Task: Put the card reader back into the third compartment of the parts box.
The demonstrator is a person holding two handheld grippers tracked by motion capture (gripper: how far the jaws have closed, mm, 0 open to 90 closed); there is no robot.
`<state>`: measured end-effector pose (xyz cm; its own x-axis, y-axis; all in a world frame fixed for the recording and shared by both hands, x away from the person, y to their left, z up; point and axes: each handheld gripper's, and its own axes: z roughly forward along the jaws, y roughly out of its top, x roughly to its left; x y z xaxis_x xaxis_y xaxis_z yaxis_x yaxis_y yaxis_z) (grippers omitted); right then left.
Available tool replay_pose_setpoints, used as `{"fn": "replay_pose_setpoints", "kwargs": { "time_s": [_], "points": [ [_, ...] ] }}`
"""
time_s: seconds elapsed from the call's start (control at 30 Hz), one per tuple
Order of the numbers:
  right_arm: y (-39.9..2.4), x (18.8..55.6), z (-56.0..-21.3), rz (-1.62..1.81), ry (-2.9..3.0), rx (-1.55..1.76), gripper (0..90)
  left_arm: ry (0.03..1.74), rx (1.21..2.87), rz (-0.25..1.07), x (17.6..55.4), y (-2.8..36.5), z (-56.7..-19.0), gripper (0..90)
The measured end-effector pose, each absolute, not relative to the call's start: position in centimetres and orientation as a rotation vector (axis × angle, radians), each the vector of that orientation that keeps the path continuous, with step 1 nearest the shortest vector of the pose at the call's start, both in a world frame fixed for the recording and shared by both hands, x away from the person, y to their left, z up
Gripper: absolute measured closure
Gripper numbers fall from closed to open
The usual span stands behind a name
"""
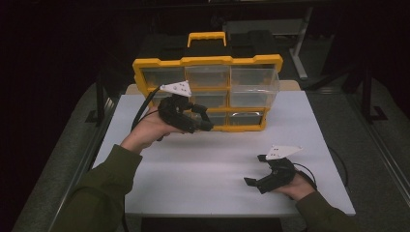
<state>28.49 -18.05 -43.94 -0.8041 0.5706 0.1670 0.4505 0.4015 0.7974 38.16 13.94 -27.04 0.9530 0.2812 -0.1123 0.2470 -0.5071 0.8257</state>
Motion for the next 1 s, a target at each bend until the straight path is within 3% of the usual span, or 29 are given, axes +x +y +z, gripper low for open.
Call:
{"fn": "replay_pose_setpoints", "kwargs": {
  "time_s": [1.0],
  "points": [
    [-18.1, 28.5, -43.9, 1.372, 2.519, 0.934, 0.0, 0.287, 2.115, 0.077, 41.0, 11.6, -17.4, 29.9]
  ]
}}
